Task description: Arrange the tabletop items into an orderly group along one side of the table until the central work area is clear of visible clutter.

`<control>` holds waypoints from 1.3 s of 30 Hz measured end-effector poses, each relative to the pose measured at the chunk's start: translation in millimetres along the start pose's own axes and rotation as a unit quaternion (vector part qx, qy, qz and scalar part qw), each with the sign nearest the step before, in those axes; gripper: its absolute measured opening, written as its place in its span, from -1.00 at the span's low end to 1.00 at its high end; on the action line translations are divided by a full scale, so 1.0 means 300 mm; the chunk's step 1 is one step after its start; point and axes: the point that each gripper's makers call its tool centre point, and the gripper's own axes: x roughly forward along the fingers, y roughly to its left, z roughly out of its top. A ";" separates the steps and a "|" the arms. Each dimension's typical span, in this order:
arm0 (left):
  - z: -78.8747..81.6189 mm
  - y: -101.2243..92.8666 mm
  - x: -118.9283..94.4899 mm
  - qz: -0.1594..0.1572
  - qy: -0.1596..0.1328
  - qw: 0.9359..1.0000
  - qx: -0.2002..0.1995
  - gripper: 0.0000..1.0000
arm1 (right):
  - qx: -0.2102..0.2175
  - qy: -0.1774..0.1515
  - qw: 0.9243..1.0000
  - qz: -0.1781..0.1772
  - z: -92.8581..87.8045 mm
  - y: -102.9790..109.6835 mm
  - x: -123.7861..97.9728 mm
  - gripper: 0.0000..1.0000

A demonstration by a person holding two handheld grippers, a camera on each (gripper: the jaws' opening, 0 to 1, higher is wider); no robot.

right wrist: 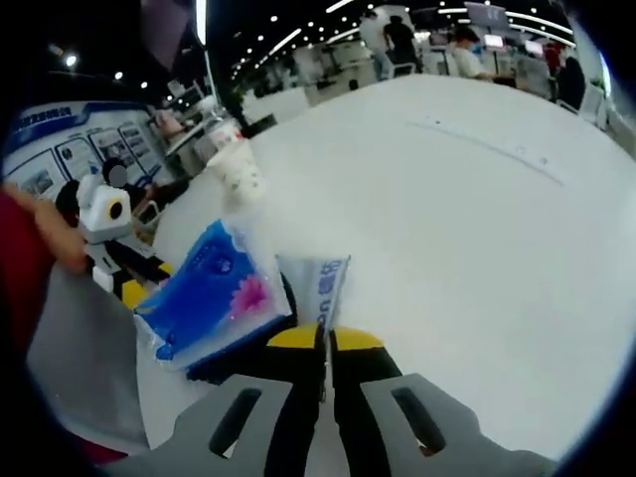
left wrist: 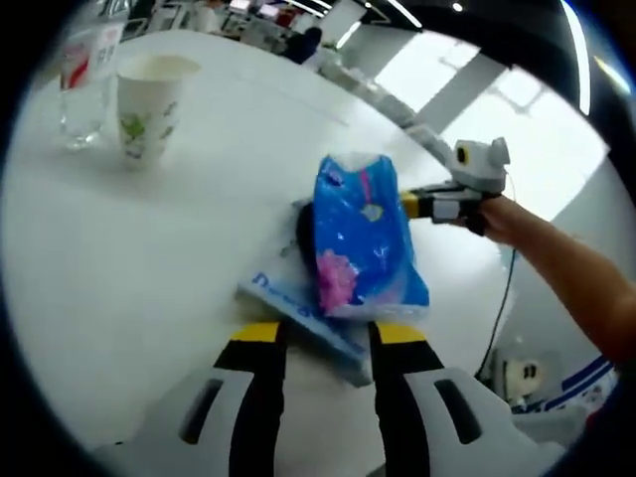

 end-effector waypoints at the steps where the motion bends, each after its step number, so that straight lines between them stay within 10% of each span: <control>1: 0.004 0.003 0.001 0.001 0.000 1.000 0.002 -0.40 | 0.003 -0.001 1.000 -0.001 -0.010 0.002 -0.007 -0.92; 39: 0.120 0.072 0.063 0.013 0.016 0.997 0.073 -1.00 | 0.093 -0.002 0.993 -0.072 -0.246 0.215 -0.141 -0.92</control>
